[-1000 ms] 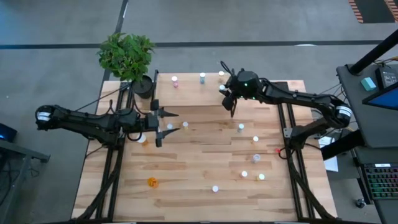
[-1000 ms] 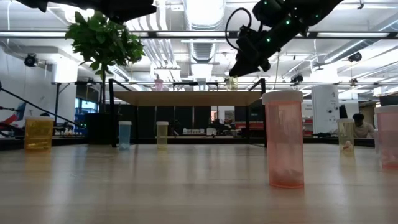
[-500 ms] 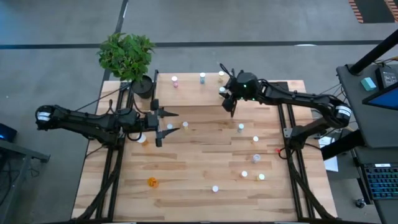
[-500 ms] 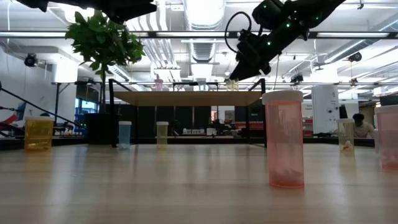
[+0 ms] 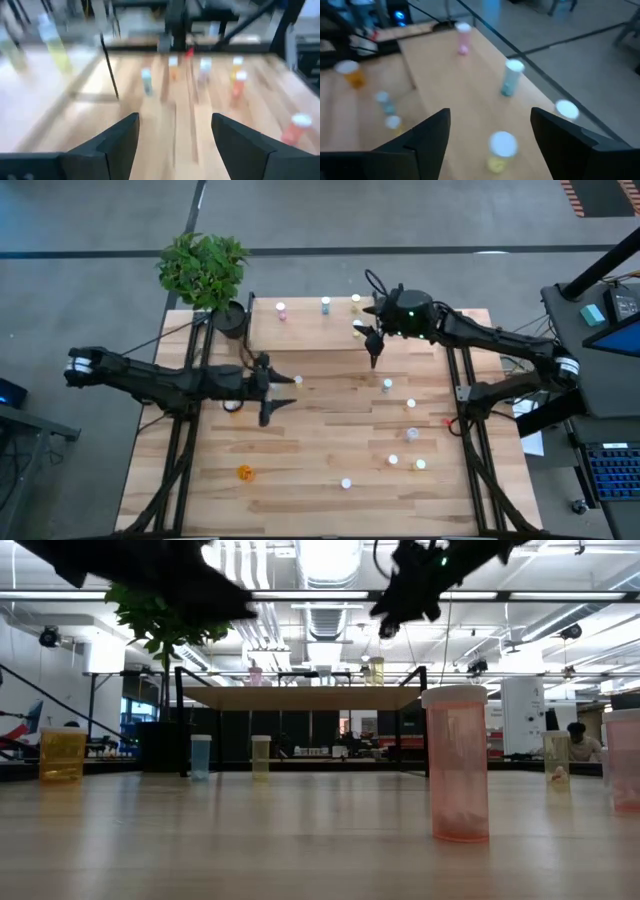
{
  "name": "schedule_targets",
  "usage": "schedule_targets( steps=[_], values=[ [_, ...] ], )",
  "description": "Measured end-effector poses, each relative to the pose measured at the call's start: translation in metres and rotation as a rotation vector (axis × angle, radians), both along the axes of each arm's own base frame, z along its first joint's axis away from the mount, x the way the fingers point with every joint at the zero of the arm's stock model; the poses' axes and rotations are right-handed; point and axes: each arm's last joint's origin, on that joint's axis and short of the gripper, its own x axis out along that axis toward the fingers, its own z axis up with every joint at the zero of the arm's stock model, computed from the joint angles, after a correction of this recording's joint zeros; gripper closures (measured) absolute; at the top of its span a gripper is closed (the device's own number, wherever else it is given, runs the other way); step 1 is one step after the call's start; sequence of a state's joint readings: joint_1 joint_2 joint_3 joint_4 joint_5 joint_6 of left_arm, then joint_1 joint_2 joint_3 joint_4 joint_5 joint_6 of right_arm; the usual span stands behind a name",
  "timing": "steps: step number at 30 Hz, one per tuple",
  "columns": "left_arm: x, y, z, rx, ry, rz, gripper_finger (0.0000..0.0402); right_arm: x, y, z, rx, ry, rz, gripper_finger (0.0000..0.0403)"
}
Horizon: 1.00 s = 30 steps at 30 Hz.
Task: Pick and place medicine bottles onto shelf by color
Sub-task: Put the yellow pill bottle on the shelf
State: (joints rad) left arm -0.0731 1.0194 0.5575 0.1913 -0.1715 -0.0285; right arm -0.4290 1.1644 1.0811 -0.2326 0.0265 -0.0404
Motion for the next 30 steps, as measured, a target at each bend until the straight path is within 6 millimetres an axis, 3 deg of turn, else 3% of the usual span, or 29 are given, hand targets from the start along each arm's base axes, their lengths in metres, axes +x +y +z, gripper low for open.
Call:
schedule_targets(
  steps=[6, 14, 21, 30],
  values=[
    [0.023, 0.0, -0.035, -0.033, 0.173, 0.069, 0.0169, -0.009, 0.038, 0.021, -0.002, -0.076, 0.106, 0.0138],
    [0.042, 0.008, -0.074, 0.095, 0.331, 0.316, 0.0169, -0.008, 0.08, 0.024, 0.005, -0.093, 0.266, 0.0147],
    [0.052, 0.019, -0.089, 0.118, 0.374, 0.391, 0.0169, -0.005, 0.095, 0.023, -0.034, -0.076, 0.307, 0.0149],
    [0.06, 0.033, -0.109, 0.104, 0.414, 0.461, 0.0169, -0.006, 0.095, 0.021, -0.044, -0.053, 0.3, 0.015]
  ],
)
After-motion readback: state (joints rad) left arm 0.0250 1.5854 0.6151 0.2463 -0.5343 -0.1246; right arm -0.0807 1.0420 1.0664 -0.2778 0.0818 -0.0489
